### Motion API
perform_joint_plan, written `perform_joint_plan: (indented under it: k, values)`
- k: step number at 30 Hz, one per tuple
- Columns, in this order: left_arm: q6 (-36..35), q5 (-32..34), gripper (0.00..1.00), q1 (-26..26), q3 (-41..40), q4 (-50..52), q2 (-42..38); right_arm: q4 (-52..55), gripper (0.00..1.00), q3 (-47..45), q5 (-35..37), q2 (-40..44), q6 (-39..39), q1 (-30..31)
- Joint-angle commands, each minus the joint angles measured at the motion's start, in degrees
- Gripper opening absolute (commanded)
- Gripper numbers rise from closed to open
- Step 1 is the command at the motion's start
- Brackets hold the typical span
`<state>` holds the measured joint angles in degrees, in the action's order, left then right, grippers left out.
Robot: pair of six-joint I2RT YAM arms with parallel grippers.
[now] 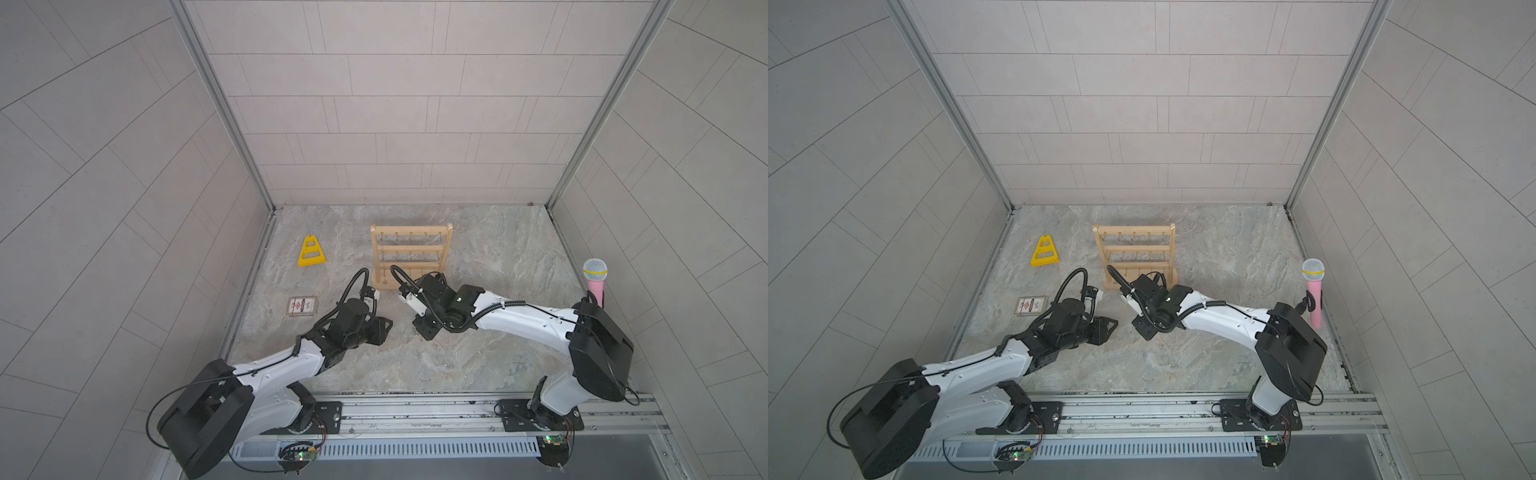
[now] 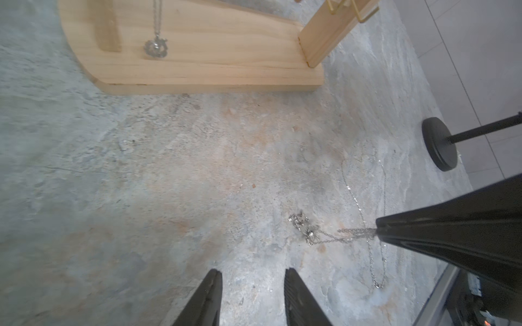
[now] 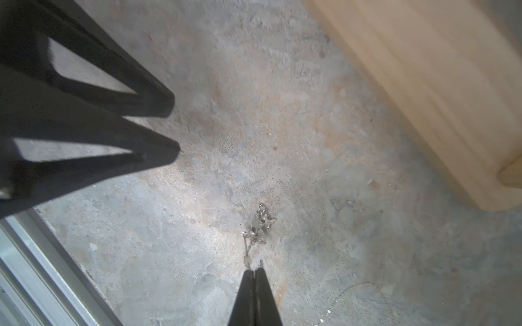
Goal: Hang the necklace on the jewelry display stand
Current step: Pick up the necklace from the center of the board.
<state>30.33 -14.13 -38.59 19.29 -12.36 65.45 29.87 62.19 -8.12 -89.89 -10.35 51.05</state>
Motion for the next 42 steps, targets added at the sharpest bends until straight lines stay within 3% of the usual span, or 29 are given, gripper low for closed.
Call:
perform_joint_plan:
  k: [1, 9, 22, 42]
  values:
    - [-1.56, -4.49, 0.41, 0.00, 0.80, -4.31, -0.23, 3.01, 0.00, 1.82, 0.73, 2.60, 0.41, 0.45]
    - [-3.62, -10.48, 0.43, -2.40, -0.77, -11.80, -2.53, 6.75, 0.00, 5.24, 1.96, 6.45, 0.75, 1.51]
    - [-7.60, -12.94, 0.54, -4.62, -1.64, -21.67, -3.34, 11.14, 0.00, 9.72, 3.15, 11.58, 1.58, 2.80]
    - [-10.19, -11.63, 0.53, -6.66, 1.37, -21.74, -1.94, 14.21, 0.00, 14.44, 4.33, 11.28, 2.50, 5.00]
